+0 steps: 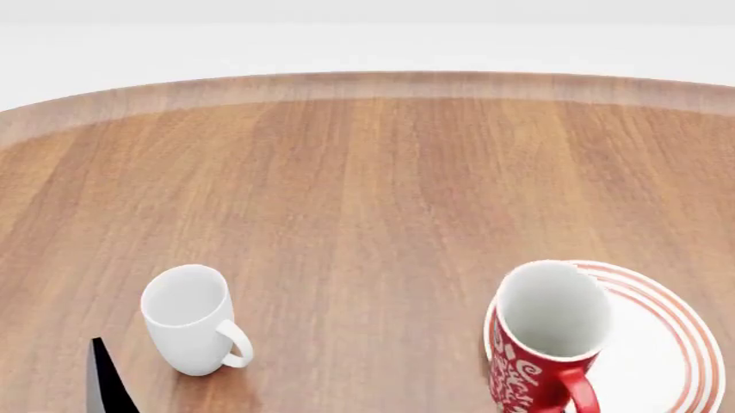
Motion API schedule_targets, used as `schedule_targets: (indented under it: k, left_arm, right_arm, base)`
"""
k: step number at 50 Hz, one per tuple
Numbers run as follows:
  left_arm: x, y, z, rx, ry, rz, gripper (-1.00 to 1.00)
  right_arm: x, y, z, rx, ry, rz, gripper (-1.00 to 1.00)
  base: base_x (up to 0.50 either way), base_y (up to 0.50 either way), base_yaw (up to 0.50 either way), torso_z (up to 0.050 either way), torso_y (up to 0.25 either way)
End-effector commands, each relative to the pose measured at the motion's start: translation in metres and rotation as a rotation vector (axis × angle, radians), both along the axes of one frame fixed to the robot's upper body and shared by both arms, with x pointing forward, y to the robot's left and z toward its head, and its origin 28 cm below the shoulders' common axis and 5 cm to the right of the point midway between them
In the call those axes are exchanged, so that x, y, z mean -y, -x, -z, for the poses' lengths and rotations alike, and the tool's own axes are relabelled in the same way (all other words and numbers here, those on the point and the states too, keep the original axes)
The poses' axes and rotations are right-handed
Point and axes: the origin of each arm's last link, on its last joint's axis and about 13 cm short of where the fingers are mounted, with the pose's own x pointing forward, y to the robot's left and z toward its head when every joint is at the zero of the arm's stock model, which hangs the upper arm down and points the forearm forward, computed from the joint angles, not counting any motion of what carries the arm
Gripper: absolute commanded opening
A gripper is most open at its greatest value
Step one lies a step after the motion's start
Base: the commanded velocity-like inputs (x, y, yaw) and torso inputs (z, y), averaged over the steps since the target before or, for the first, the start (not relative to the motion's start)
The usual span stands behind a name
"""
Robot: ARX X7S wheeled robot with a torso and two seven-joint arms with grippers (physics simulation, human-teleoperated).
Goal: Pick up the red mug and put it on the plate
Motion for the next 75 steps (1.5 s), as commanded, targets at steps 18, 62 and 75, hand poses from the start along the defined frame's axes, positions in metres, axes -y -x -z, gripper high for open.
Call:
schedule_targets:
  k: [18, 62, 75]
  left_arm:
    - [0.0, 0.0, -0.001, 0.007, 0.004, 0.002, 1.0]
    - [0.0, 0.0, -0.003, 0.013, 0.008, -0.005, 1.0]
    - [0.0, 0.0, -0.003, 0.017, 0.008, -0.008, 1.0]
  right_arm:
    - [0.023, -0.045, -0.056, -0.023, 0.073, 0.144, -1.0]
    - [0.062, -0.078, -0.064, -0.051, 0.435, 0.206, -1.0]
    - [0.089, -0.101, -0.085, -0.059, 0.306, 0.127, -1.0]
  base:
    - [0.0, 0.0, 0.0, 0.0, 0.0]
    - [0.0, 0.0, 0.0, 0.0, 0.0]
    - [0.0, 0.0, 0.0, 0.0, 0.001]
